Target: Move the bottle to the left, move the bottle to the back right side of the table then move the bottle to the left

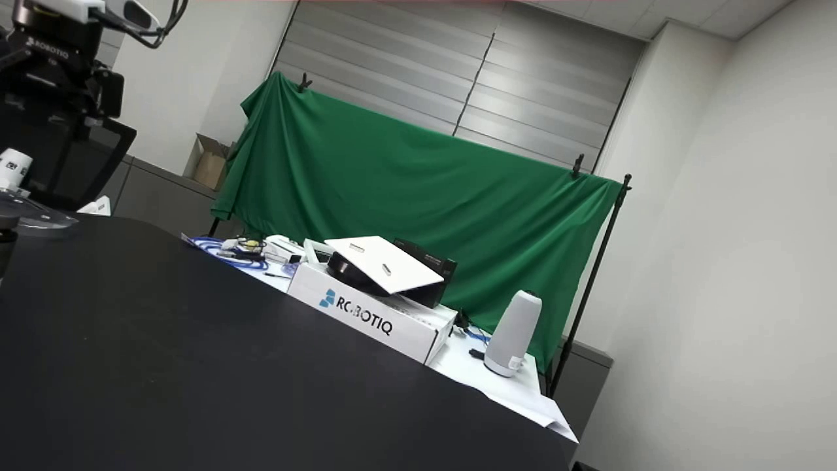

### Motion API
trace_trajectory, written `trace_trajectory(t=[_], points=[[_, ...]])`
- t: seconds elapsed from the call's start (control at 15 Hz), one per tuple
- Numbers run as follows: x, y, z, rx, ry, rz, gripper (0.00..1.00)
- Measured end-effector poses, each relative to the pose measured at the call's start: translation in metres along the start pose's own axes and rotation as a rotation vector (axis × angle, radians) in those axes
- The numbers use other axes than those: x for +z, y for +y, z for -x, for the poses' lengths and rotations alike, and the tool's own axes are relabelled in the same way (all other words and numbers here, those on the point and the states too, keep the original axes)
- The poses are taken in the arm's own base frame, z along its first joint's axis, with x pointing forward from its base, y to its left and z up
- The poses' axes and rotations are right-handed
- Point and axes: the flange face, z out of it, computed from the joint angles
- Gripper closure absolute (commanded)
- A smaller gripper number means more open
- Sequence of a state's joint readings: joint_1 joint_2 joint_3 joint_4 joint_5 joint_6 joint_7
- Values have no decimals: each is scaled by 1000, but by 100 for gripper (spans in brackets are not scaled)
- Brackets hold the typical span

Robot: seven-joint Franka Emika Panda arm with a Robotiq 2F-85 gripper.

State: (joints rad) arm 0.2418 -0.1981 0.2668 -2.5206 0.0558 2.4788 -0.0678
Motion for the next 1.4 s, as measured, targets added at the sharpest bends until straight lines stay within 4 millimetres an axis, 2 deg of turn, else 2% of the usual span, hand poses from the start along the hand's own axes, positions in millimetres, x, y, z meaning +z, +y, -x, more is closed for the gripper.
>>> trace_trajectory(t=[0.27, 0.53, 0.87, 1.4], points=[[43, -13, -10, -27, -42, -32, 0], [72, -19, -17, -62, -75, -39, 0], [89, -21, -21, -91, -102, -16, 0], [102, -21, -18, -88, -130, -5, 0]])
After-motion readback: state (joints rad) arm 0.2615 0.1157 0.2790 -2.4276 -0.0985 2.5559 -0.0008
